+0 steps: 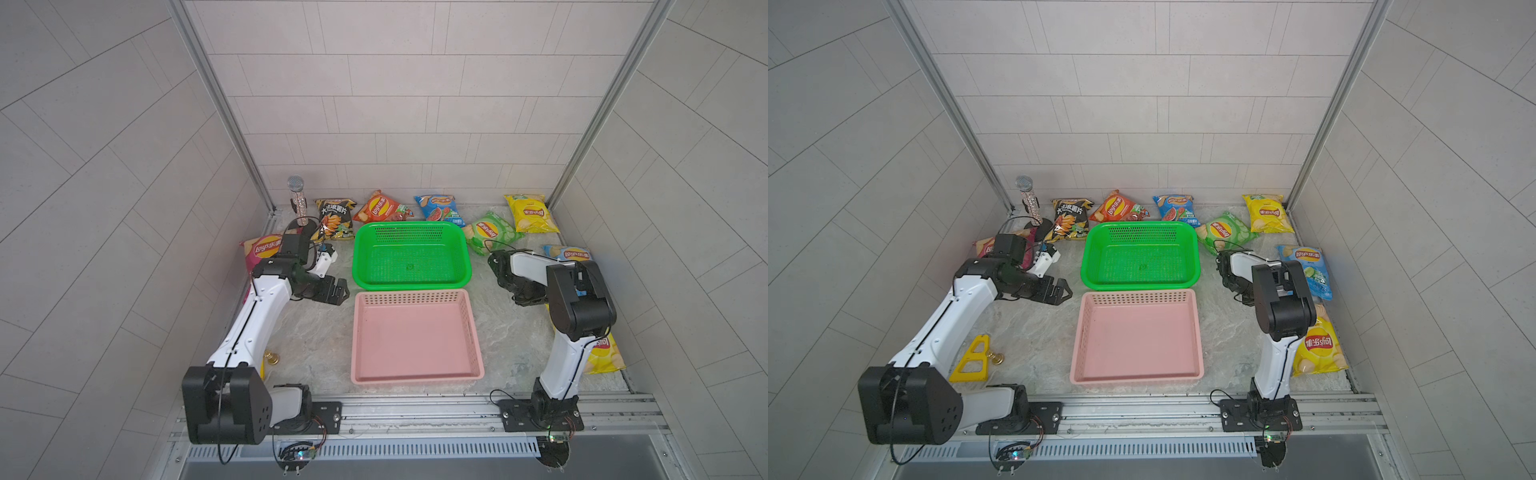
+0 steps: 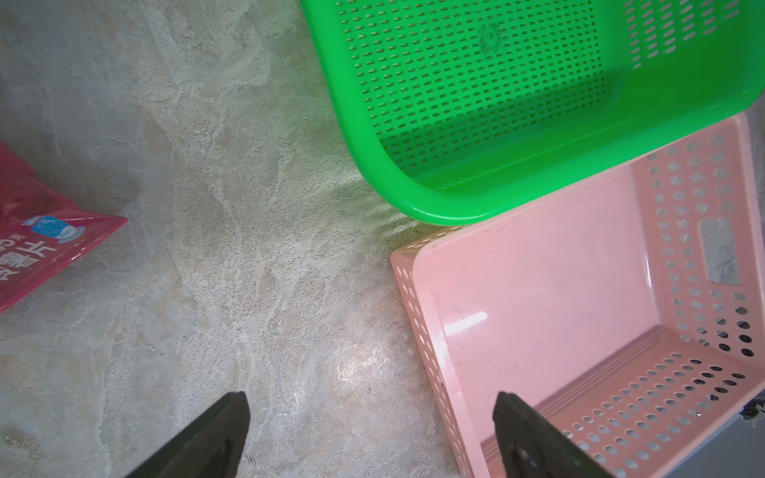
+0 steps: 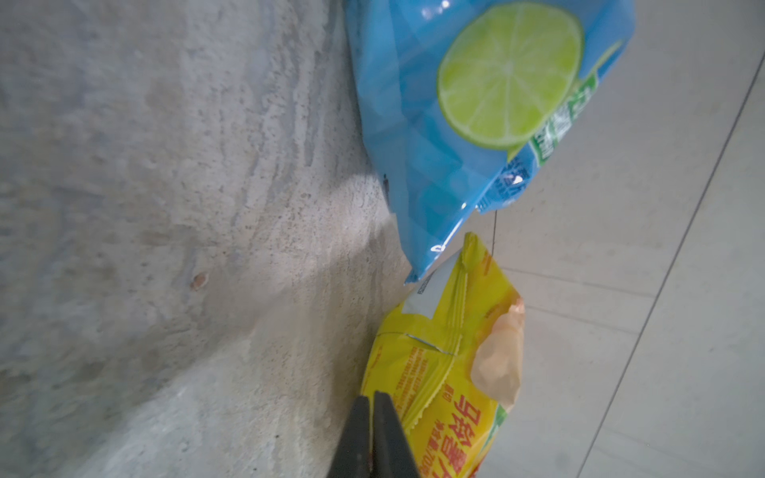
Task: Put the potato chips into the basket
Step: Pick up the potato chip from the corner of the board.
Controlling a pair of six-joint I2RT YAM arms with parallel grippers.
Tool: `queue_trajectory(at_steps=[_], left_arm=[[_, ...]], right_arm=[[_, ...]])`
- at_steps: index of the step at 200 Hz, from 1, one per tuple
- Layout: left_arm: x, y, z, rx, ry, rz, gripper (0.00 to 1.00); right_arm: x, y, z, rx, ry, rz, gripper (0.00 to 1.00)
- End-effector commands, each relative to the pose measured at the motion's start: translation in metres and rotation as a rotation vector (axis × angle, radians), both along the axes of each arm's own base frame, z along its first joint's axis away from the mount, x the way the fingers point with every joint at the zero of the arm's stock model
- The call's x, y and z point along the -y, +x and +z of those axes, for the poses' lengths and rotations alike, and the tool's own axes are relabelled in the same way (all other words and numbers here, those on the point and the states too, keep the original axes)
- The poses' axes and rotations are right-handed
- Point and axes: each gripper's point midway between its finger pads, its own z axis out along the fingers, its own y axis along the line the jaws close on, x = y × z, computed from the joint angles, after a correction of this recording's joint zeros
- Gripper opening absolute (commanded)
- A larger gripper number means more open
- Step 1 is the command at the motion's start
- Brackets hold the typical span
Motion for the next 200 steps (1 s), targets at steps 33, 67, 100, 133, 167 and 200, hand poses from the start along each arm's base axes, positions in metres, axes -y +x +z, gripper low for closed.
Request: queue_trajectory(at_steps=[33, 67, 100, 133, 167, 200], left_arm=[[0.003, -0.001, -0.004, -0.009, -0.013, -0.007, 1.0], [0.003, -0.001, -0.003, -0.006, -0.014, -0.006, 1.0], [0.003, -0.001, -0.004, -0.006, -0.01, -0.006, 1.0], [0.002, -0.002, -0.003, -0.003, -0.006, -0.005, 1.0], [0.001, -0.002, -0.004, -0.001, -0.001, -0.003, 1.0], [0.001, -0.001, -0.005, -0.002, -0.001, -0.003, 1.0]], right_arm=[[-0.013, -0.002, 0.027, 0.066, -0.032, 0.044, 0.0], [-0.022, 0.0, 0.052, 0.128, -0.031, 0.071, 0.0], [-0.041, 0.005, 0.095, 0.263, 0.027, 0.126, 0.0], [-0.057, -0.002, 0.142, 0.433, 0.126, 0.179, 0.0], [-0.071, -0.015, 0.169, 0.566, 0.256, 0.242, 0.0], [-0.084, -0.022, 0.2, 0.677, 0.33, 0.317, 0.0]])
